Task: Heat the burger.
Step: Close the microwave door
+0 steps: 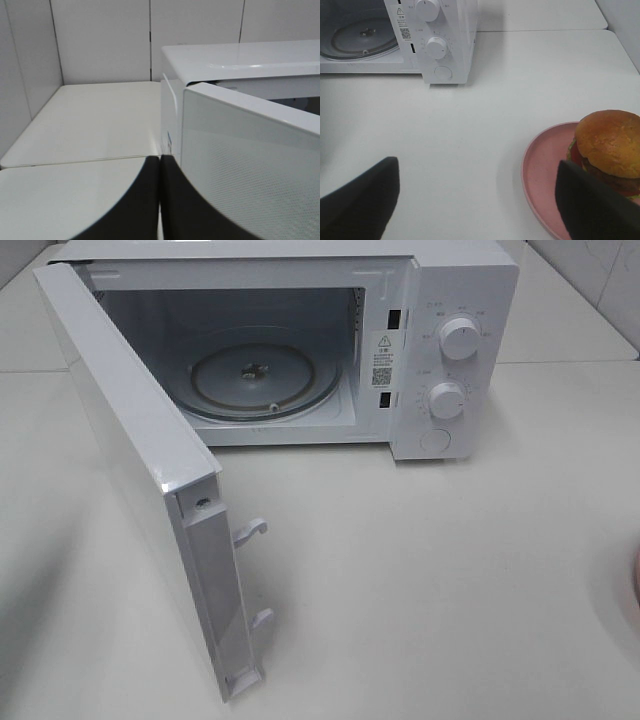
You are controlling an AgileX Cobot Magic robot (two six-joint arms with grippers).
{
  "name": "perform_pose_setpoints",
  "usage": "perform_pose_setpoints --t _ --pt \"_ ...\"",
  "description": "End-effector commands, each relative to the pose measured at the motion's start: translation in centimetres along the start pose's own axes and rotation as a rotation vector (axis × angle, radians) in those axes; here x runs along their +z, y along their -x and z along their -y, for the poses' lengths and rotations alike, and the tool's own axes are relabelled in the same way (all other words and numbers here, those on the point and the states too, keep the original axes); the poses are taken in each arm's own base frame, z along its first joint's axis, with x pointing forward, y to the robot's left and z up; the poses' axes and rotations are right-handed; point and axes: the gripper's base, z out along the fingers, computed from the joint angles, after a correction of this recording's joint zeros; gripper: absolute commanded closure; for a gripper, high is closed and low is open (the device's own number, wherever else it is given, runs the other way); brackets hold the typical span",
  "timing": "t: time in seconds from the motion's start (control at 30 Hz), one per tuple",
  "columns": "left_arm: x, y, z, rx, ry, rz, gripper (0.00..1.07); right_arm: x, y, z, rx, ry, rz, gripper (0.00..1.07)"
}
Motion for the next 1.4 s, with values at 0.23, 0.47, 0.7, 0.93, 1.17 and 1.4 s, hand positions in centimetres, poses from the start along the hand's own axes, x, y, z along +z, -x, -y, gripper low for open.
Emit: perform_pose_setpoints --t 0.23,0.47,0.7,0.93,1.17,1.4 --pt "2.2 -1.4 0.5 -0.055 -0.065 -0.024 1.07 -0.3 -0.2 0.0 0.004 -0.005 0.037 0.32" --pt "5.1 -2.3 1.8 0.008 -0.235 -0.098 1.07 -0.3 -0.2 0.0 0.004 -0.005 0.037 0.32" --pt "7.0 -3.0 2.5 -0.004 -0.329 -0.11 1.07 -0.3 -0.2 0.0 0.004 -0.005 0.037 0.32" --pt "8.7 -4.1 3.7 -0.032 -0.375 -0.135 1.07 -0.3 -0.2 0.0 0.004 -0.005 0.037 0.32" --pt "9.8 -4.6 5.2 -0.029 -0.426 -0.147 1.07 -0.3 -0.2 0.0 0.004 -0.005 0.037 0.32" --pt "11.0 -4.2 6.1 -0.05 -0.437 -0.13 1.07 -0.3 -0.2 0.0 0.004 -0.005 0.037 0.32"
